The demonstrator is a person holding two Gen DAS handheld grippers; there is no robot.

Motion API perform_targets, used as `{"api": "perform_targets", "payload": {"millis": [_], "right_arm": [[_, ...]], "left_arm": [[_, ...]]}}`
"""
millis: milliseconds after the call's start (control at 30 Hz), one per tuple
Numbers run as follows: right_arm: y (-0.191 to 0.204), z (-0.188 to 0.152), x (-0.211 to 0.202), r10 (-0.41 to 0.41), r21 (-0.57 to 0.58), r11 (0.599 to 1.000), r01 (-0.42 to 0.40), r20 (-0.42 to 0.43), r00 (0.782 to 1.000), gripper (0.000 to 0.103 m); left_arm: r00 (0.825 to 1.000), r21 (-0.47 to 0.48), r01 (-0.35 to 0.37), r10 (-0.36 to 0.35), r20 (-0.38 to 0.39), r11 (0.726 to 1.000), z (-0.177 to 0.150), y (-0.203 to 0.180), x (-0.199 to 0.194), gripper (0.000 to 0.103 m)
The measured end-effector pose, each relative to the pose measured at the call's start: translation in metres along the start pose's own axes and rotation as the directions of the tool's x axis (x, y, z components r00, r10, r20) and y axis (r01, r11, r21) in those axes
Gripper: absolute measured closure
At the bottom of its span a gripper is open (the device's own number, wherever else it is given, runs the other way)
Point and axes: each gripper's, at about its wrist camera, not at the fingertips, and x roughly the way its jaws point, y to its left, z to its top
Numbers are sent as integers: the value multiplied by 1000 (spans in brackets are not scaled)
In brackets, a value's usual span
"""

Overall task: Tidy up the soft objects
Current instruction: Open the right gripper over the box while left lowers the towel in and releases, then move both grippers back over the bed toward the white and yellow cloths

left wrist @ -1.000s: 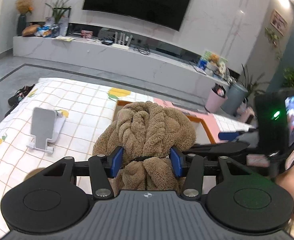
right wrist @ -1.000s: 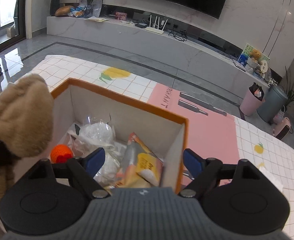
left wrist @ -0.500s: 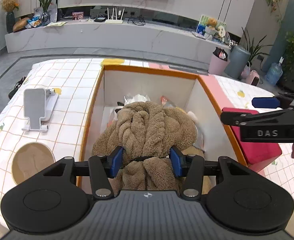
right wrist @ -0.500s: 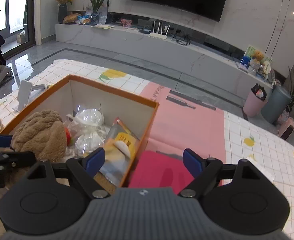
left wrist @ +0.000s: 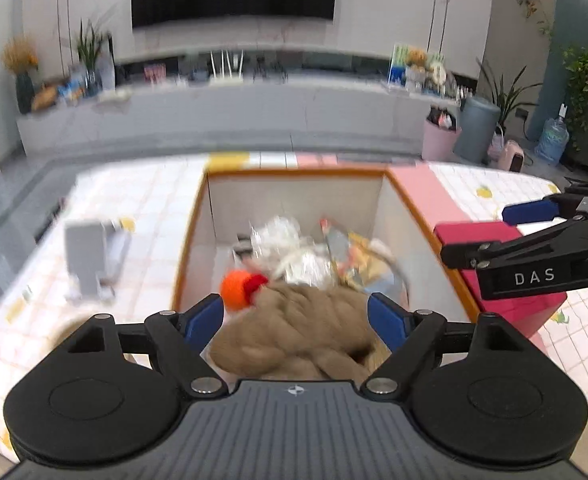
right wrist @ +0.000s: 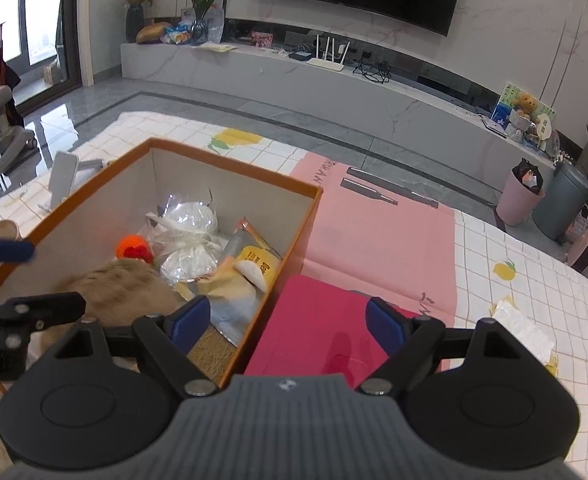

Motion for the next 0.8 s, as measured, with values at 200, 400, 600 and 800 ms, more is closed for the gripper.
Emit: {"api": "perform_targets", "payload": {"millis": [200, 400, 600, 800], "right_arm": [[-21, -11, -28, 13, 58, 998, -16, 48, 999, 19], [-58, -55, -63, -42, 152, 988, 34, 54, 998, 19], [-123, -125, -86, -83, 213, 974, 84, -14, 996, 19], [-226, -200, -94, -195, 390, 893, 225, -116, 974, 19]], "left_arm": [[997, 2, 60, -60, 45, 998, 6, -14, -23, 7], [991, 81, 110, -115, 62, 991, -1, -60, -41, 7], [968, 277, 222, -246, 56, 935, -27, -128, -53, 7], [941, 350, 310, -338, 20, 884, -57, -187, -41, 7]]}}
